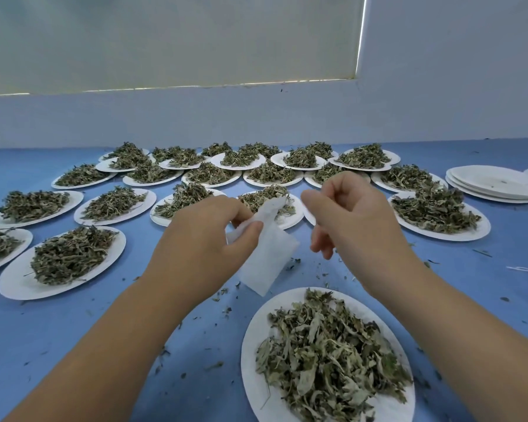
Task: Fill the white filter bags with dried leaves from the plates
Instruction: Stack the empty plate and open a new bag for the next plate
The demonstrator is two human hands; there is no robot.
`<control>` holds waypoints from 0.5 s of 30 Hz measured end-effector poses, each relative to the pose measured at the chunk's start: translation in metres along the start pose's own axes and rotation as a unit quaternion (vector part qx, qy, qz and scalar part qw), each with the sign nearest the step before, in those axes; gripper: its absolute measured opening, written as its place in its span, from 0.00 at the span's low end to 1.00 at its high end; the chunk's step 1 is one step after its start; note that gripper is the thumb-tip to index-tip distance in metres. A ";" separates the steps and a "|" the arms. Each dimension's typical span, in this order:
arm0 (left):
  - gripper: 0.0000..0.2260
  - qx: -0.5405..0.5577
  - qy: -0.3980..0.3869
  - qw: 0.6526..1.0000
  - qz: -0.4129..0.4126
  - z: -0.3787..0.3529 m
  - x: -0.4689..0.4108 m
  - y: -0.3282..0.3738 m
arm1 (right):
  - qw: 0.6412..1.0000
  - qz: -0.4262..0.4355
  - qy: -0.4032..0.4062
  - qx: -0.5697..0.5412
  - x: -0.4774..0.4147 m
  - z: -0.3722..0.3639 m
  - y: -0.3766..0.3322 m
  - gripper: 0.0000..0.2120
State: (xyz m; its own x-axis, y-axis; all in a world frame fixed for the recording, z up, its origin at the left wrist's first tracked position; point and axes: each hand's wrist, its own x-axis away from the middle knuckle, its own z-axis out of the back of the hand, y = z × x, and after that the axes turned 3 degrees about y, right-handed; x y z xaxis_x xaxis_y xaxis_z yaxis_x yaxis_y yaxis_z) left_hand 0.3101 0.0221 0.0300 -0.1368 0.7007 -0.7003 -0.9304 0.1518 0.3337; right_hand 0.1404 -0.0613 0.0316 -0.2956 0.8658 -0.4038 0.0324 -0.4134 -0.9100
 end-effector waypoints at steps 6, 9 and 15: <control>0.07 0.030 -0.036 0.999 -0.027 -0.003 0.003 0.008 | 0.995 -0.025 -0.095 0.002 0.006 -0.012 0.003 0.07; 0.07 0.028 -0.042 0.998 -0.044 -0.002 0.003 0.011 | 0.992 -0.080 -0.091 -0.031 0.004 -0.011 0.004 0.09; 0.09 0.084 -0.050 0.995 0.019 -0.003 0.005 0.017 | 0.992 -0.067 -0.106 -0.018 0.004 -0.013 0.008 0.14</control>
State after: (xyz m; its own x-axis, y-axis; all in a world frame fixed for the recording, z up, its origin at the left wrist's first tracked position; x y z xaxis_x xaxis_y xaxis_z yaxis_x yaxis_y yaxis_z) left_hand 0.2926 0.0256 0.0302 -0.1288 0.7723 -0.6221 -0.8541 0.2323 0.4653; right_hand 0.1521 -0.0575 0.0212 -0.4928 0.8322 -0.2540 0.0132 -0.2847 -0.9585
